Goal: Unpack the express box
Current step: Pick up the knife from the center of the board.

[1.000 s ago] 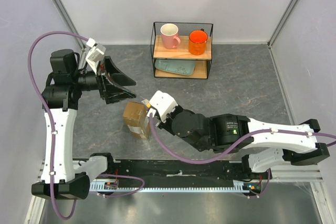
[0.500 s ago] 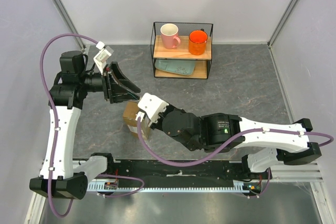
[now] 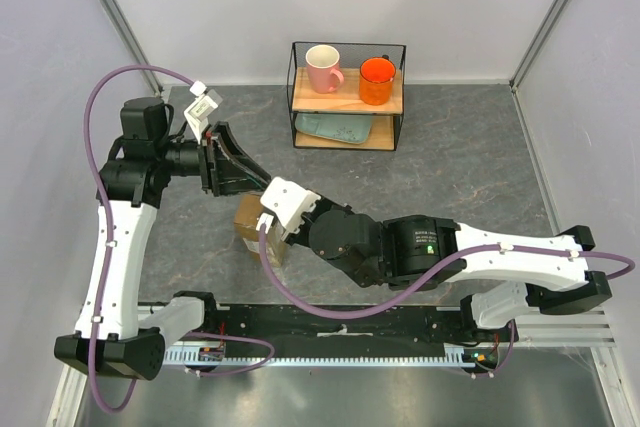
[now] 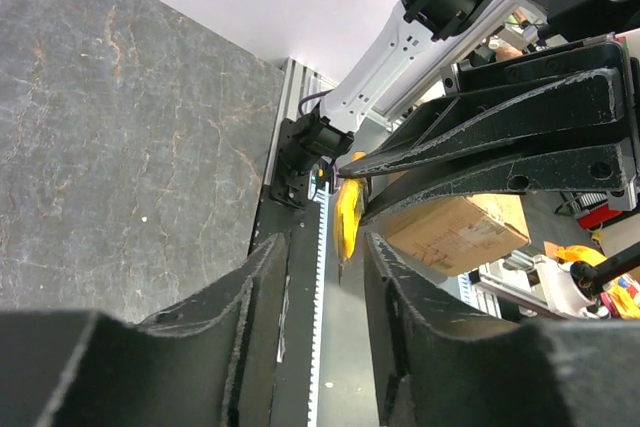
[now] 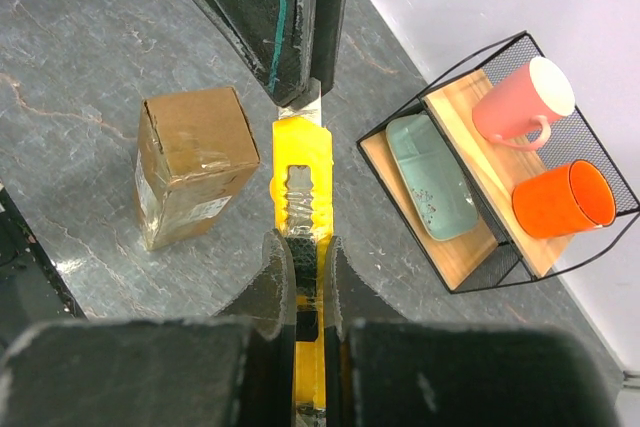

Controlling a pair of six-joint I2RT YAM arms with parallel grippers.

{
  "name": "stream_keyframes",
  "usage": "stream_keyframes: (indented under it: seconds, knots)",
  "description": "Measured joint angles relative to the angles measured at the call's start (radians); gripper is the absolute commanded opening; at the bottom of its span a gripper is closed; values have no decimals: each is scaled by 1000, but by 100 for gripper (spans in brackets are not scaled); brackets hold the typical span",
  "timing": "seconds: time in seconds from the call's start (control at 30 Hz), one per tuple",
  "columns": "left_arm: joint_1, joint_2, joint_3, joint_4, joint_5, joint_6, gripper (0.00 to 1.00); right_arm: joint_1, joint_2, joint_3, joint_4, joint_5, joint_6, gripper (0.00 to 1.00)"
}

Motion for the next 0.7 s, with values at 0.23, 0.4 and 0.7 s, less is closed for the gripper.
stream_keyframes:
  seconds: [0.23,0.4,0.7]
  knots:
    - [-17,3,0,2,2,-14,8,0,9,0,22,0,-10,0]
    - [-34,21,0,9,10,-29,2,-1,13,0,16,14,-14,1]
    - [-40,22,0,82,9,-69,2,-15,-7,-29,71,7,-5,66]
